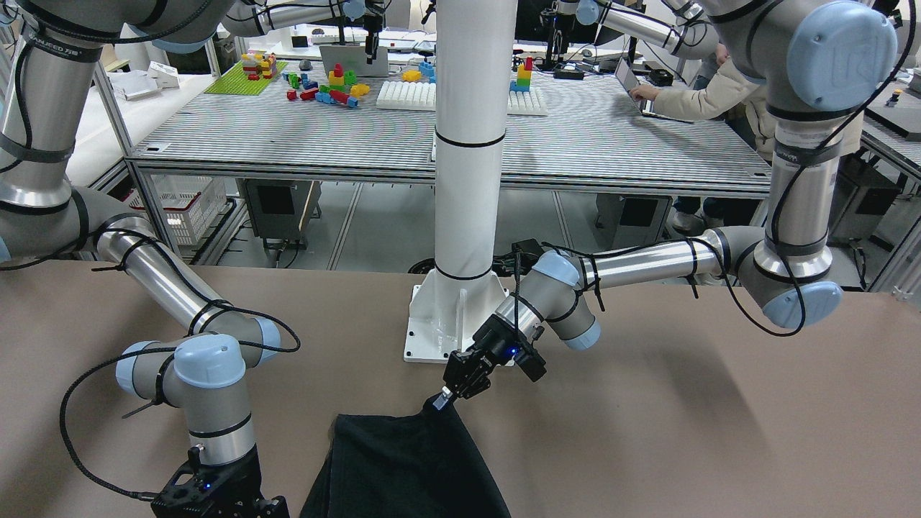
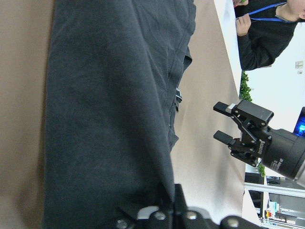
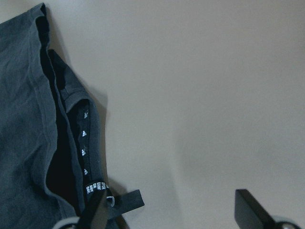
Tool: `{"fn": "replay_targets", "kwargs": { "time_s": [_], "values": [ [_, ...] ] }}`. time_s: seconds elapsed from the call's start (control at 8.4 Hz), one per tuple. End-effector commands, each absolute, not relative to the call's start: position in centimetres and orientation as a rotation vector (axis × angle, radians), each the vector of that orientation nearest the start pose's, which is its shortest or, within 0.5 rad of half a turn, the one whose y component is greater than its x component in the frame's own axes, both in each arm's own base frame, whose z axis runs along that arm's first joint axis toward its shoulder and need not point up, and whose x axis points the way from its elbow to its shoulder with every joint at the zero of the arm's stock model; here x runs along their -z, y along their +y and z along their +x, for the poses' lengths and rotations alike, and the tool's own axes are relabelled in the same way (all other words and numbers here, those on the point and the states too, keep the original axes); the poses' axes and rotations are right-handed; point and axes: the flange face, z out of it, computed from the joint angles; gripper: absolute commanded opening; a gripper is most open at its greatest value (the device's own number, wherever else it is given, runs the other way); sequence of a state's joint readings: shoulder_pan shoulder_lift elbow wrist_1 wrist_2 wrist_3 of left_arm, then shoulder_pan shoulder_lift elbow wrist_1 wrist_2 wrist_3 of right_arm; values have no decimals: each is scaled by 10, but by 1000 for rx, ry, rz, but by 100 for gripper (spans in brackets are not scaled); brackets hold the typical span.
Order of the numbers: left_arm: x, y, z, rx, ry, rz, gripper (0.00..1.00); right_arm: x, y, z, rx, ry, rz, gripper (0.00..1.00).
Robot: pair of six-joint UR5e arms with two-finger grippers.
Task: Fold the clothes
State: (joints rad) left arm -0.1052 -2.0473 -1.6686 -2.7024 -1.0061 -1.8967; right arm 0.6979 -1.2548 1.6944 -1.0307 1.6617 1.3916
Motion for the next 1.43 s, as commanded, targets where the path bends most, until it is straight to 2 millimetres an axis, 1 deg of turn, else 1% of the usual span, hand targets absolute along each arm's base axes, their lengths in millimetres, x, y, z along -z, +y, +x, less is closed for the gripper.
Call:
{"fn": "replay_targets", "kwargs": {
  "time_s": [0.0, 0.48, 0.83, 0.95, 1.19, 1.31],
  "values": [
    [-210, -248, 569, 828, 1761, 254, 0, -371, -495, -401, -427, -936, 330, 94],
    [-222, -248, 579, 822, 1732, 267, 0, -372, -495, -401, -430, -937, 326, 94],
    [-226, -246, 584, 834, 1721, 278, 0, -371, -494, -401, -438, -940, 323, 94],
    [-228, -245, 586, 833, 1715, 279, 0, -374, -494, -401, -436, -935, 324, 95],
    [-239, -246, 594, 827, 1690, 289, 0, -384, -494, -407, -420, -913, 324, 95],
    [-239, -246, 594, 826, 1688, 288, 0, -386, -493, -409, -407, -907, 324, 95]
  ]
}}
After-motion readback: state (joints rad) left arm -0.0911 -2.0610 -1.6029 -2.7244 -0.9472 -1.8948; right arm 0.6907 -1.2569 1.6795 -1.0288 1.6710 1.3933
